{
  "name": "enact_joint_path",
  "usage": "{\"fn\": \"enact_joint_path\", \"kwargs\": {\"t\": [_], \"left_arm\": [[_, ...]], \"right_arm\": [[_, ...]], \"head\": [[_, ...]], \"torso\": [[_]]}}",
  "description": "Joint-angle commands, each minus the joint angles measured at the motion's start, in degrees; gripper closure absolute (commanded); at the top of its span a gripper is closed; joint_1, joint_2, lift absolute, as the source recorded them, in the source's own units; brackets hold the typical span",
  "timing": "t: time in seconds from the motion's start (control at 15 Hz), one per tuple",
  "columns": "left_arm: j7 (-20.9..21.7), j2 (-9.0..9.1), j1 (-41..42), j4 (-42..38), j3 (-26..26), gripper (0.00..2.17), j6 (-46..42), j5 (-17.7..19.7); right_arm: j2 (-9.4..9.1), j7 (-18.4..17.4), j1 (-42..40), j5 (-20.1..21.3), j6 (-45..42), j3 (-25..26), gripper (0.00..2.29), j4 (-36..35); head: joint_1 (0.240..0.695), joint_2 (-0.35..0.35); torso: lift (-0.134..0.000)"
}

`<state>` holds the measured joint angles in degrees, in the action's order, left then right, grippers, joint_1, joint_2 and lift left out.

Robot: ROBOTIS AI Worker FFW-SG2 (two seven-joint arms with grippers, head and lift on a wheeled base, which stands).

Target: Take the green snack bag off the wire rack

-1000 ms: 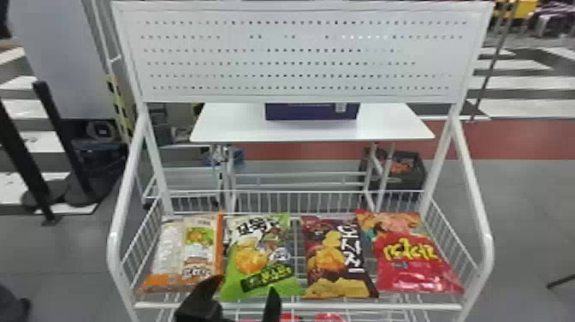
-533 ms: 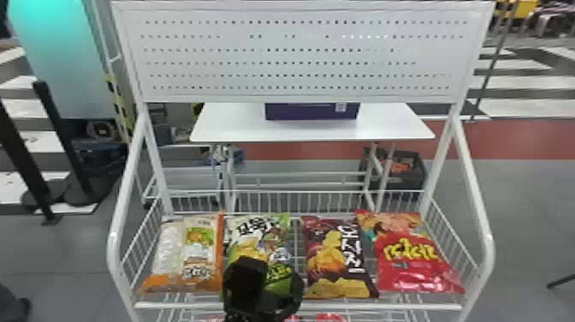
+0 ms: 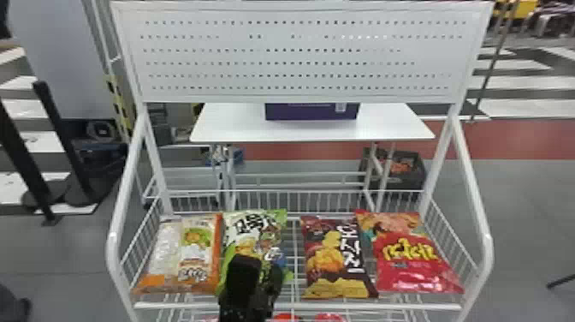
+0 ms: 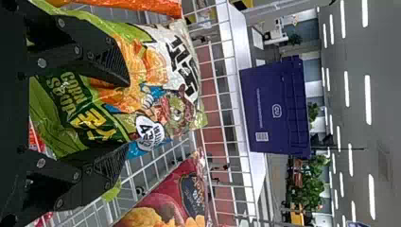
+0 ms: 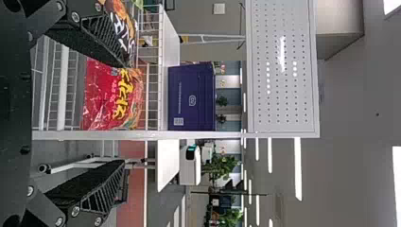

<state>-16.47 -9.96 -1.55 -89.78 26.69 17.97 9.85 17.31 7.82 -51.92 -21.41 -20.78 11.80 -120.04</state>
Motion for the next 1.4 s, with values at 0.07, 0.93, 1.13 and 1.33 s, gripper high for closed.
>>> {"fn": "enact_joint_path", "kwargs": {"t": [0.07, 0.93, 1.13, 1.33], "left_arm": [[0.92, -0.59, 2.08, -4.35, -0.15, 1.80, 1.16, 0.17], [1.53, -15.18, 34.78, -37.31, -14.48, 1.79, -13.79, 2.90], [2.85, -15.18, 45.23, -40.30, -20.19, 1.79, -24.68, 3.43], [2.59, -15.09, 51.91, -40.30, -21.24, 1.79, -34.53, 2.81]], "right_arm": [[-0.09, 0.00, 0.25, 0.06, 0.00, -0.11, 0.17, 0.15], [0.00, 0.00, 1.48, 0.14, 0.18, -0.64, 0.17, 1.03], [-0.09, 0.00, 1.56, 0.14, 0.18, -0.73, 0.17, 1.38], [-0.09, 0.00, 1.56, 0.14, 0.18, -0.73, 0.17, 1.56]], "head": [[0.499, 0.000], [0.499, 0.000], [0.499, 0.000], [0.499, 0.000]], "torso": [[0.000], [0.000], [0.000], [0.000]]}}
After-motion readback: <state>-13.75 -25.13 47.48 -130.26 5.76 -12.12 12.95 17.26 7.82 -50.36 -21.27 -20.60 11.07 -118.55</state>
